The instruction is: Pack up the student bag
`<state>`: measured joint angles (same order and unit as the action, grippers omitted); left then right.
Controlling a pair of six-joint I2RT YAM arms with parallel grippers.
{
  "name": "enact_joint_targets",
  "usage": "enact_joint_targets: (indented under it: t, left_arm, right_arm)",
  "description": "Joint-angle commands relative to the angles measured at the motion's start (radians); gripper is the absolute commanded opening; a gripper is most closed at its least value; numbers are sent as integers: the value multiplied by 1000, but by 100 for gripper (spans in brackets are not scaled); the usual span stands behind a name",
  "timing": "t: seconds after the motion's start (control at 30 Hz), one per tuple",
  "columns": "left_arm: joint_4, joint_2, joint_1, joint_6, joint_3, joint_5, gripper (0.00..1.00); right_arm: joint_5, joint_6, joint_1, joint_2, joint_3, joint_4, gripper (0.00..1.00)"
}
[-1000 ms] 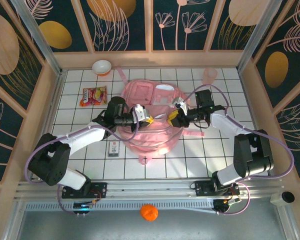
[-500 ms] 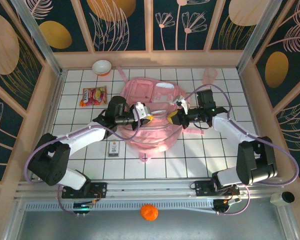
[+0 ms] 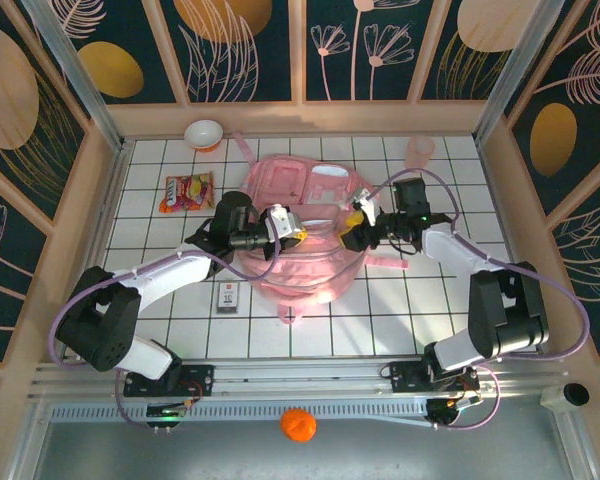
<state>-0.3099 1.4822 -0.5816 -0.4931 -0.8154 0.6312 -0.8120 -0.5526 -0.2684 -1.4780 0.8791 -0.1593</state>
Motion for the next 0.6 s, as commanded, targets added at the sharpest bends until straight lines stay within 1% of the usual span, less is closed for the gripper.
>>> enact_joint_targets:
  t: [0.0, 0.1, 0.23, 0.3, 0.4, 0.5, 0.57]
  left_arm:
    - [-109, -11, 1, -19, -26, 70, 0]
    - [-109, -9, 0, -22, -25, 67, 0]
    - [-109, -3, 0, -26, -25, 53, 0]
    - [-112, 1, 0, -28, -26, 51, 0]
    - [-114, 8, 0, -27, -29, 56, 0]
    - [-114, 14, 0, -25, -34, 63, 0]
    - [-111, 11, 0, -25, -37, 62, 0]
  right_arm:
    - [-56, -90, -26, -35, 22, 10, 55]
    - [-98, -136, -44, -39, 37, -31, 52]
    - [-170, -195, -50, -4, 31, -116, 43]
    - [-184, -188, -51, 22, 15, -121, 40]
    - [-191, -148, -50, 56, -12, -77, 34]
    - [-199, -106, -51, 51, -13, -44, 25]
    - [-207, -96, -50, 36, 1, -48, 21]
